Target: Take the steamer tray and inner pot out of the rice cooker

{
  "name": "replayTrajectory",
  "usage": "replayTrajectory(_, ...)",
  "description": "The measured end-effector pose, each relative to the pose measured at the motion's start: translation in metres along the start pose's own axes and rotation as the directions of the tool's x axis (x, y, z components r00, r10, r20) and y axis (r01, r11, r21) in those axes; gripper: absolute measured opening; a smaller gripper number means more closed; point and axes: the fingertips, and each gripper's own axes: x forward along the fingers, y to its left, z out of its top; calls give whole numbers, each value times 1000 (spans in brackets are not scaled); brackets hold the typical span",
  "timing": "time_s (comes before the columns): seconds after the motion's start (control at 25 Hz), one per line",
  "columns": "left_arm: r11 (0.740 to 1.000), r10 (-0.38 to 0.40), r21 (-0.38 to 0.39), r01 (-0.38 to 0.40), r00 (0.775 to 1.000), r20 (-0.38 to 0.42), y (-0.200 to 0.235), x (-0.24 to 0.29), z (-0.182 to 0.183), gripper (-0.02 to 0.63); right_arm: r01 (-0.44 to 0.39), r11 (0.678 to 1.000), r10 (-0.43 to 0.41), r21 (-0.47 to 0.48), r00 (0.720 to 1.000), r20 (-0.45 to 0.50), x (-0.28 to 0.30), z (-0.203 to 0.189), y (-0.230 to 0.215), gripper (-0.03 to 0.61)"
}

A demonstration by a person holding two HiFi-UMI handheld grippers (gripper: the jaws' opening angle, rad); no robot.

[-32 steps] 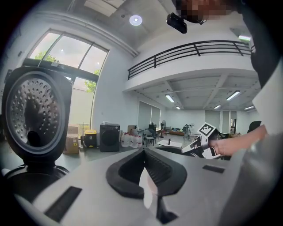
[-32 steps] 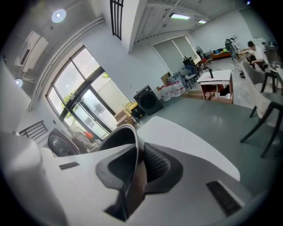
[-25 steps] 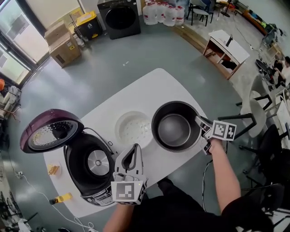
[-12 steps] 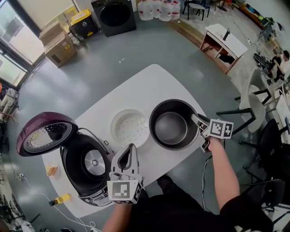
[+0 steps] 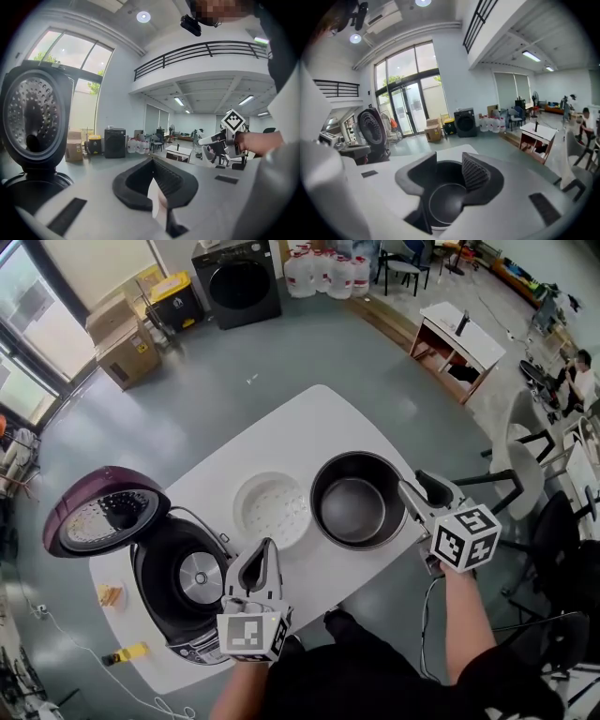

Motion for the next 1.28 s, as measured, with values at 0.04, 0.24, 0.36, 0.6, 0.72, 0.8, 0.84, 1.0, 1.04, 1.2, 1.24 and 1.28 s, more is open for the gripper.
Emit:
replayTrajectory(0.04,1000,7,-2,-7,1000,8,4,-4,4,0,-20,999,20,-25,1000,22,-4,12,17,167)
replayTrajectory(0.24,996,88,13,-88,996,31,33,-31,25,0,-138,981,153,-135,982,108,-16,56,106,118)
replayTrajectory(0.36,989,144,7,-145,988,47,54,-51,36,0,-189,961,220,-200,965,141,-16,74,154,80)
replayTrajectory(0.6,974,227,-14,-227,971,78,92,-95,46,0,-289,920,335,-264,930,150,-3,79,233,12)
replayTrajectory(0.72,963,269,-32,-267,959,94,112,-117,46,0,-336,894,386,-295,913,130,5,71,271,0)
replayTrajectory(0.8,955,297,-38,-295,950,100,124,-132,46,0,-360,876,414,-320,902,120,9,65,295,0)
replayTrajectory(0.84,950,312,-36,-310,944,101,130,-139,46,0,-371,868,427,-331,897,116,12,63,307,0)
replayTrajectory(1.0,927,373,-1,-375,922,103,150,-169,45,0,-405,832,472,-379,875,103,19,53,353,0)
replayTrajectory(1.04,923,381,3,-384,919,104,154,-176,45,0,-408,824,480,-393,871,102,20,51,364,0)
replayTrajectory(1.2,915,402,-7,-404,909,113,167,-194,43,0,-412,804,499,-429,860,108,22,47,396,-2)
replayTrajectory(1.24,913,405,-10,-407,907,116,169,-197,43,0,-410,801,501,-436,858,112,22,47,401,-2)
replayTrajectory(1.28,912,407,-12,-409,905,120,171,-200,43,0,-409,800,502,-440,857,118,23,47,405,-2)
